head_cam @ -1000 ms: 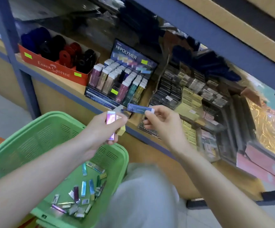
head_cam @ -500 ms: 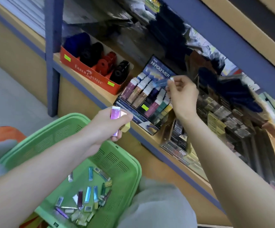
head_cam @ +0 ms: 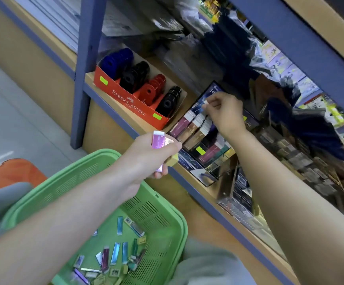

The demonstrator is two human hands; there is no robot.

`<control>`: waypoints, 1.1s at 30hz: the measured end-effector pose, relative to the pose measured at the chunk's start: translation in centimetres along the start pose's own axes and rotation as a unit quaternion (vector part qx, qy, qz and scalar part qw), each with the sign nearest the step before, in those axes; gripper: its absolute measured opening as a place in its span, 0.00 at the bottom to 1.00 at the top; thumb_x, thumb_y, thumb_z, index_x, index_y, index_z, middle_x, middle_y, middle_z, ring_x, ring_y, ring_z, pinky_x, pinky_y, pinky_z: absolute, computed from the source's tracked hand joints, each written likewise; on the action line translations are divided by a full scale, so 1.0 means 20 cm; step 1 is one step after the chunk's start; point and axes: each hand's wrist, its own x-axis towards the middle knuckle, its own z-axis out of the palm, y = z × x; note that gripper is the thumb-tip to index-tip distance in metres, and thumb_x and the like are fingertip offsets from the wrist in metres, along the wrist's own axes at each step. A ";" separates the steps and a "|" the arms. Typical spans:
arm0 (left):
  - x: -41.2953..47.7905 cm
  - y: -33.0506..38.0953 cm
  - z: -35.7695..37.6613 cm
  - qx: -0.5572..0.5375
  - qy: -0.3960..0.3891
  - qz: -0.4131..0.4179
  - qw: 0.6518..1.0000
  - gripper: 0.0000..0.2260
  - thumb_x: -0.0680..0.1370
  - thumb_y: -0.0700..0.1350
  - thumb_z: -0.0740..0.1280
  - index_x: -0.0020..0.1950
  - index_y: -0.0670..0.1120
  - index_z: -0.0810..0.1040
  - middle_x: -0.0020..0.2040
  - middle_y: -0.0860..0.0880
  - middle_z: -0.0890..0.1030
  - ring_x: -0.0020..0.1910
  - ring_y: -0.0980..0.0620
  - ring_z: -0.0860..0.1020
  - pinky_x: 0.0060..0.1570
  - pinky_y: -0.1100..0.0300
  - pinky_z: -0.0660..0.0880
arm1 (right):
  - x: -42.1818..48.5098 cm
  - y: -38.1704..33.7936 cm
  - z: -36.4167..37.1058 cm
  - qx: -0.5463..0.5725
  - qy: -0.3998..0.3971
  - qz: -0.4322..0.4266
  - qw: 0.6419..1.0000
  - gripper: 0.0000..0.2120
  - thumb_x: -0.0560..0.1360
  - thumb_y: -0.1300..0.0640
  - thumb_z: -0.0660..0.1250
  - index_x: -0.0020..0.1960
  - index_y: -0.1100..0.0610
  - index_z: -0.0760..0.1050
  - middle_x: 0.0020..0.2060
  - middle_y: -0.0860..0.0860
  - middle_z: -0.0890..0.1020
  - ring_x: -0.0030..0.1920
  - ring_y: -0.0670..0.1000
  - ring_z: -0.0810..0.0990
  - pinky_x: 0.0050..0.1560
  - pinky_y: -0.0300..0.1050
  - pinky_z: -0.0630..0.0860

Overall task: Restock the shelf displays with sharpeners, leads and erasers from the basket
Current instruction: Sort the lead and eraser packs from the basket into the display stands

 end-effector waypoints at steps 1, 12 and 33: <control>0.00 0.00 0.00 -0.002 0.000 0.000 1.000 0.07 0.76 0.48 0.68 0.51 0.47 0.78 0.41 0.46 0.77 0.23 0.58 0.71 0.23 0.67 0.68 | 0.02 -0.01 -0.01 -0.002 -0.010 0.002 1.000 0.03 0.74 0.60 0.70 0.44 0.56 0.76 0.34 0.46 0.75 0.37 0.45 0.73 0.46 0.42 0.74; 0.02 0.02 -0.03 -0.016 0.014 -0.008 1.000 0.07 0.76 0.48 0.69 0.51 0.47 0.78 0.41 0.47 0.77 0.22 0.58 0.71 0.22 0.67 0.68 | 0.06 -0.05 0.02 -0.090 -0.078 -0.027 0.993 0.05 0.74 0.58 0.71 0.48 0.58 0.83 0.43 0.50 0.81 0.47 0.50 0.80 0.55 0.48 0.77; 0.01 0.05 -0.04 -0.080 -0.024 -0.030 0.996 0.08 0.78 0.38 0.64 0.57 0.42 0.75 0.38 0.47 0.74 0.27 0.58 0.71 0.24 0.68 0.69 | -0.53 -0.31 -0.06 0.224 -0.193 0.094 0.951 0.08 0.78 0.51 0.63 0.49 0.55 0.78 0.41 0.52 0.83 0.37 0.45 0.81 0.42 0.41 0.81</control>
